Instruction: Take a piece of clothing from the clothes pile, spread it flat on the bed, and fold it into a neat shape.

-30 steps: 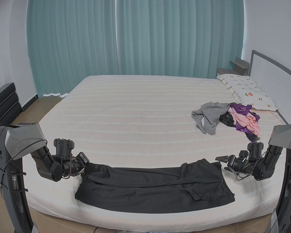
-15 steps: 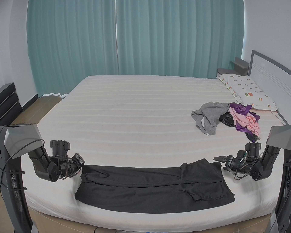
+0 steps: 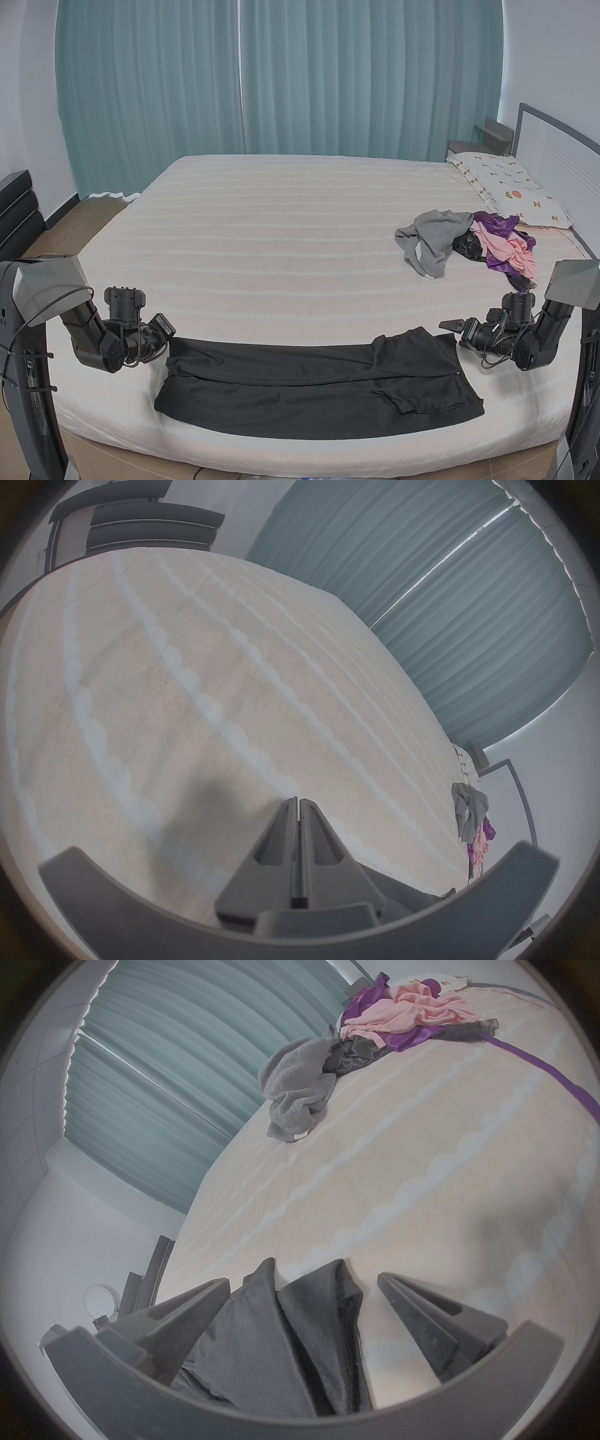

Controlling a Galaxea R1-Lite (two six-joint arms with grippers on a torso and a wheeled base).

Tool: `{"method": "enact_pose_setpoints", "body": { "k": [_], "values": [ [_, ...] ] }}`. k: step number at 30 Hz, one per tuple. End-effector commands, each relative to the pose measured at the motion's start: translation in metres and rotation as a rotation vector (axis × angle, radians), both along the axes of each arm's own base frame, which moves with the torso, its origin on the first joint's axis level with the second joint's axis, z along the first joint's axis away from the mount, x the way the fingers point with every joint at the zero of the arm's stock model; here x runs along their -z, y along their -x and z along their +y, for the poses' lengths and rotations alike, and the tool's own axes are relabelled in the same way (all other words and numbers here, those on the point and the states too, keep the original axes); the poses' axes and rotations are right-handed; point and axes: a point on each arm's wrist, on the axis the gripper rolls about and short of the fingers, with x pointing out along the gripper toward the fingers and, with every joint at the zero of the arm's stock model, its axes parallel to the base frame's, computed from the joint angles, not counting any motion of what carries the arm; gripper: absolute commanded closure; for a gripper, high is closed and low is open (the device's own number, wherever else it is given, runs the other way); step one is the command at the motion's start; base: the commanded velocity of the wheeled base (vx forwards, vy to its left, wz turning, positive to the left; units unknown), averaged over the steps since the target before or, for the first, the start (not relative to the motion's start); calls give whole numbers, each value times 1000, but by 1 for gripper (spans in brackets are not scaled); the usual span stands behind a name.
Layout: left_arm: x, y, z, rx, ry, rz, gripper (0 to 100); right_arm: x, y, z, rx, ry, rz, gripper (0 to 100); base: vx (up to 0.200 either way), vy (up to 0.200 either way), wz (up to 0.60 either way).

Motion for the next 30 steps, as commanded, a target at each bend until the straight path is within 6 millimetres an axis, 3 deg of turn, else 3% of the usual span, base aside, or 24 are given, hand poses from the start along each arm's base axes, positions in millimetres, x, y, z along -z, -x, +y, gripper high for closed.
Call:
{"method": "enact_pose_setpoints", "body": {
  "k": [1, 3, 4, 30],
  "values": [
    [2, -2, 0, 1, -1, 0, 100, 4, -3, 2, -5, 0, 4, 0, 0, 0, 0],
    [2, -3, 0, 1, -1, -1, 100, 6, -3, 3, -7, 1, 7, 0, 0, 0, 0],
    [2, -3, 0, 1, -1, -1, 100, 7, -4, 4, -5, 4, 6, 100, 0, 0, 0],
    [7, -28, 3, -2, -17, -45, 100, 3, -12, -11, 98, 32, -27, 100, 0, 0, 0]
  ]
}}
